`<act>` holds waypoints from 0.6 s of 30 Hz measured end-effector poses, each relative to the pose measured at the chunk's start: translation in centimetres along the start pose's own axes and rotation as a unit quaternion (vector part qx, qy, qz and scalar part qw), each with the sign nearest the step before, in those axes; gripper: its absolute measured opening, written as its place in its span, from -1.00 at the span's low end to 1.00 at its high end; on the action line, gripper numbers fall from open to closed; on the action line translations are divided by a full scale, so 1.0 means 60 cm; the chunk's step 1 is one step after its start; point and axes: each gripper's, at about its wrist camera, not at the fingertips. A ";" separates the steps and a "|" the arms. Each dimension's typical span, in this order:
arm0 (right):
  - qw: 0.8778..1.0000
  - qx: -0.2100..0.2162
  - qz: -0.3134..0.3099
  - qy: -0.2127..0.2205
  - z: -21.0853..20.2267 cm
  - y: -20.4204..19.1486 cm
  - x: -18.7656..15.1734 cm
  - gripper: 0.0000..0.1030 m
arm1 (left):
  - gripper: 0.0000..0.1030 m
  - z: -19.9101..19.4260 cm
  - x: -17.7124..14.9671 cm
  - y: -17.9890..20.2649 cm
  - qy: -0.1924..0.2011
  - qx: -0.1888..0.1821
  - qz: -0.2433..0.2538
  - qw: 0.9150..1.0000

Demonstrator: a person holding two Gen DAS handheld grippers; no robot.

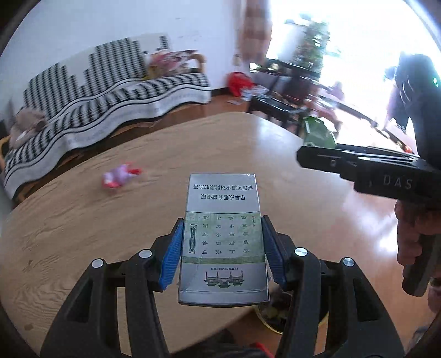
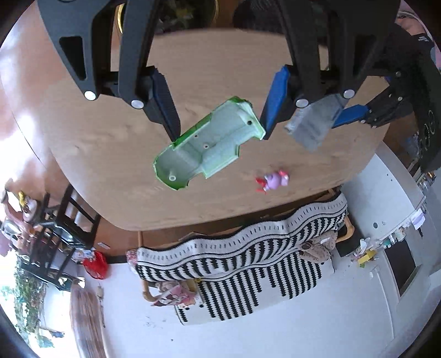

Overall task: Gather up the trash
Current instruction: 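Carry the medicine box and green shell to the bin and open both tools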

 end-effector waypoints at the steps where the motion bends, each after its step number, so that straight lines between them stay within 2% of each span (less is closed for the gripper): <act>1: 1.000 -0.006 0.001 0.002 -0.011 0.013 -0.011 0.14 | 0.04 0.012 -0.009 0.025 -0.006 -0.010 0.004 1.000; 6: 0.999 -0.025 0.034 -0.010 -0.042 0.091 -0.078 0.14 | 0.04 0.052 -0.043 0.086 -0.036 -0.051 -0.004 0.998; 10: 0.997 -0.028 0.053 -0.051 -0.018 0.133 -0.160 0.14 | 0.04 0.085 -0.086 0.117 -0.068 -0.075 -0.021 0.995; 14: 0.988 -0.030 0.119 -0.098 0.017 0.175 -0.254 0.14 | 0.04 0.139 -0.135 0.131 -0.127 -0.110 -0.044 0.985; 18: 0.976 -0.022 0.176 -0.131 0.035 0.201 -0.309 0.14 | 0.04 0.180 -0.171 0.140 -0.160 -0.125 -0.059 0.977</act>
Point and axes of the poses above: each gripper's, at about its wrist camera, not at the fingertips, and z roughly the way its jaws point, y to its right, x to its top, and after that the axes turned 14 degrees about -x, right-handed
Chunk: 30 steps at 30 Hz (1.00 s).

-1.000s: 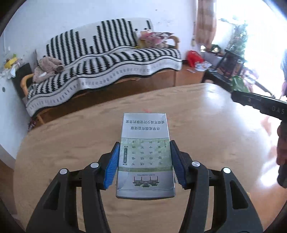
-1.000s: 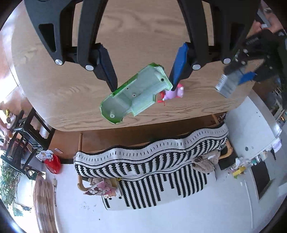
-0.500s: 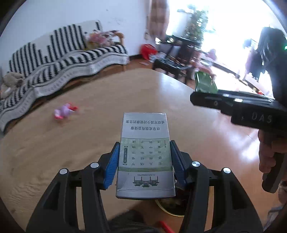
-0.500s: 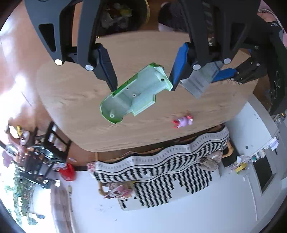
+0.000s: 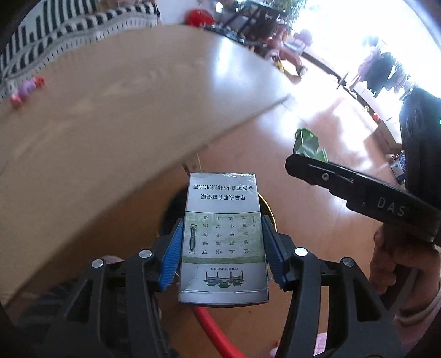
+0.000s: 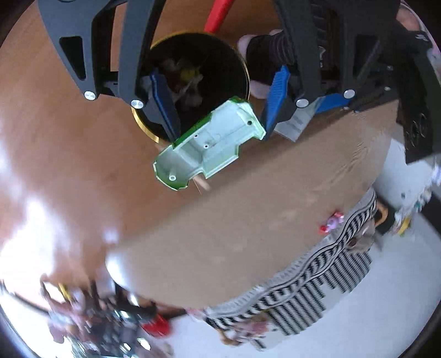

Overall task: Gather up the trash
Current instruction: 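Carry the medicine box and green shell to the bin and open both tools, then move both tools back over the table toward the purple pig toy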

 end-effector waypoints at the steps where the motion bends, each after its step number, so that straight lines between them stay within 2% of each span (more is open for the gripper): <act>1: 1.000 -0.003 0.009 -0.007 0.007 0.008 -0.006 0.14 | 0.04 0.011 -0.004 -0.001 -0.006 -0.004 -0.003 1.000; 8: 0.999 -0.019 0.020 -0.038 0.040 0.018 -0.023 0.14 | 0.04 0.042 -0.019 -0.024 -0.021 -0.008 -0.016 1.000; 11: 0.999 -0.022 0.019 -0.043 0.046 0.010 -0.025 0.14 | 0.04 0.051 -0.023 -0.036 -0.025 -0.017 -0.033 0.999; 18: 0.998 -0.027 0.013 -0.051 0.054 -0.005 -0.016 0.15 | 0.05 0.050 -0.023 -0.040 -0.021 -0.030 -0.034 0.999; 20: 0.998 -0.023 0.016 -0.064 0.060 -0.005 -0.010 0.27 | 0.08 0.047 -0.025 -0.041 -0.023 -0.032 -0.040 0.998; 21: 0.997 -0.014 0.021 -0.077 0.064 -0.003 -0.008 0.40 | 0.30 0.045 -0.027 -0.045 -0.026 -0.027 -0.045 0.998; 22: 0.996 -0.007 0.028 -0.085 0.064 0.000 -0.003 0.65 | 0.52 0.046 -0.030 -0.051 -0.028 -0.018 -0.054 0.998; 23: 0.996 -0.005 0.037 -0.087 0.061 0.003 0.000 0.78 | 0.90 0.044 -0.031 -0.055 -0.024 -0.011 -0.062 0.998; 25: 0.995 -0.010 0.050 -0.083 0.055 0.011 0.005 0.83 | 0.89 0.040 -0.035 -0.062 -0.014 -0.011 -0.076 0.997; 28: 0.994 -0.021 0.076 -0.074 0.043 0.030 0.012 0.87 | 0.89 0.044 -0.039 -0.070 -0.039 -0.031 -0.093 0.994; 30: 0.994 -0.026 0.087 -0.064 0.036 0.039 0.010 0.87 | 0.88 0.043 -0.041 -0.064 -0.040 -0.043 -0.085 0.995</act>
Point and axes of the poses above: each gripper's, at about its wrist camera, not at the fingertips, and z roughly the way its jaws point, y to its right, x to its top, and after that the axes turned 14 degrees about -x, right-handed
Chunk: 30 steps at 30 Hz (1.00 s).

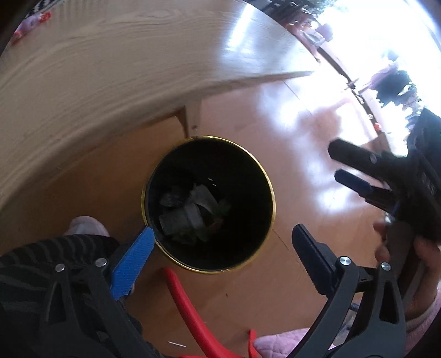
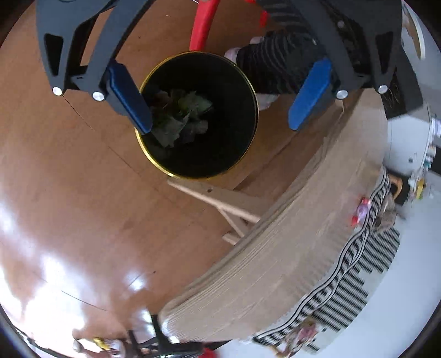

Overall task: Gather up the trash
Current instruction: 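Move both tools back over the table toward the purple pig toy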

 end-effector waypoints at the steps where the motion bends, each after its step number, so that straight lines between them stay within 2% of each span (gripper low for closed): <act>1: 1.000 -0.006 0.001 0.004 -0.001 0.003 -0.002 0.87 | 0.88 -0.003 -0.003 0.008 0.007 0.002 0.011 1.000; 4: 1.000 -0.020 0.000 0.003 0.006 0.005 -0.007 0.87 | 0.89 -0.024 -0.007 0.029 0.038 0.013 0.042 0.998; 6: 1.000 -0.016 -0.011 -0.017 0.016 -0.005 -0.008 0.87 | 0.89 -0.043 -0.007 0.042 0.044 0.011 0.049 0.998; 8: 0.999 -0.019 -0.022 -0.019 0.019 -0.014 -0.010 0.87 | 0.89 -0.067 -0.003 0.052 0.045 0.010 0.065 0.997; 10: 0.999 -0.029 -0.032 -0.013 0.022 -0.030 -0.007 0.87 | 0.89 -0.101 0.004 0.057 0.057 0.033 0.098 0.993; 12: 0.999 -0.030 -0.031 -0.005 0.023 -0.053 0.001 0.87 | 0.89 -0.147 0.011 0.052 0.086 0.068 0.126 0.986; 14: 0.999 -0.021 -0.038 0.003 0.021 -0.082 0.008 0.87 | 0.89 -0.188 0.018 0.034 0.113 0.090 0.130 0.981; 18: 0.998 -0.016 -0.066 0.018 0.023 -0.157 0.025 0.87 | 0.89 -0.250 0.031 -0.030 0.136 0.126 0.098 0.978; 22: 0.993 0.003 -0.117 0.028 0.031 -0.263 0.046 0.87 | 0.89 -0.309 0.028 -0.108 0.151 0.162 0.052 0.974; 26: 0.979 0.021 -0.201 0.036 0.042 -0.386 0.060 0.87 | 0.89 -0.342 0.035 -0.177 0.157 0.186 0.010 0.970; 30: 0.959 0.017 -0.280 0.039 0.061 -0.488 0.069 0.87 | 0.89 -0.358 0.051 -0.227 0.145 0.190 -0.008 0.971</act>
Point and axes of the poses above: each gripper's, at about its wrist camera, not at the fingertips, and z roughly the way its jaws point, y to its right, x to its top, and after that the axes turned 14 degrees about -x, right-handed
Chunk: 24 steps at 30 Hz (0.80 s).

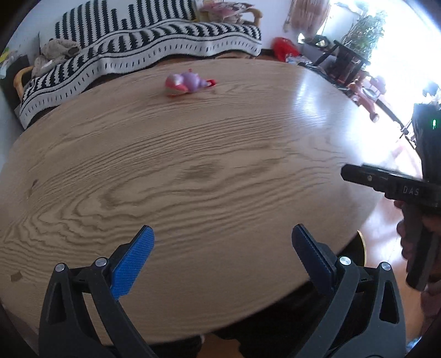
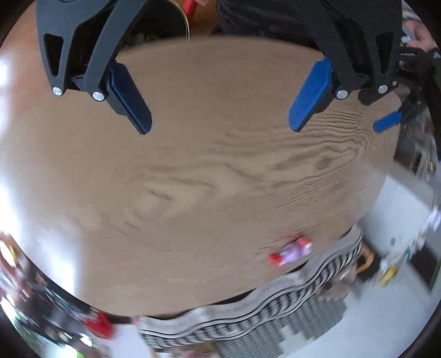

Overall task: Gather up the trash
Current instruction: 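Move both tools back over the table toward the purple pig toy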

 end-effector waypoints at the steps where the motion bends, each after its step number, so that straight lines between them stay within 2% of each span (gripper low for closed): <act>1: 1.000 -0.002 -0.012 0.000 0.006 -0.013 0.008 0.87 | 0.89 0.006 0.006 -0.010 -0.003 0.005 0.003 1.000; 6: 0.999 0.001 -0.050 -0.008 0.042 -0.052 0.051 0.87 | 0.89 0.017 0.023 -0.049 -0.009 0.019 0.002 1.000; 13: 0.997 0.007 -0.075 -0.014 0.081 -0.082 0.079 0.87 | 0.89 0.039 0.052 -0.096 -0.019 0.023 -0.010 1.000; 17: 0.996 0.007 -0.093 -0.009 0.091 -0.092 0.106 0.87 | 0.89 0.046 0.080 -0.091 -0.024 0.021 0.020 0.999; 20: 0.994 0.012 -0.106 0.004 0.089 -0.101 0.136 0.87 | 0.89 0.045 0.109 -0.094 -0.020 0.035 0.051 0.998; 24: 0.992 0.012 -0.122 0.012 0.096 -0.109 0.166 0.87 | 0.89 0.044 0.136 -0.118 -0.020 0.050 0.052 0.997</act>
Point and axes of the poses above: each gripper's, at about its wrist camera, not at the fingertips, and z roughly the way its jaws point, y to its right, x to its top, and after that the axes turned 14 degrees about -x, right-handed
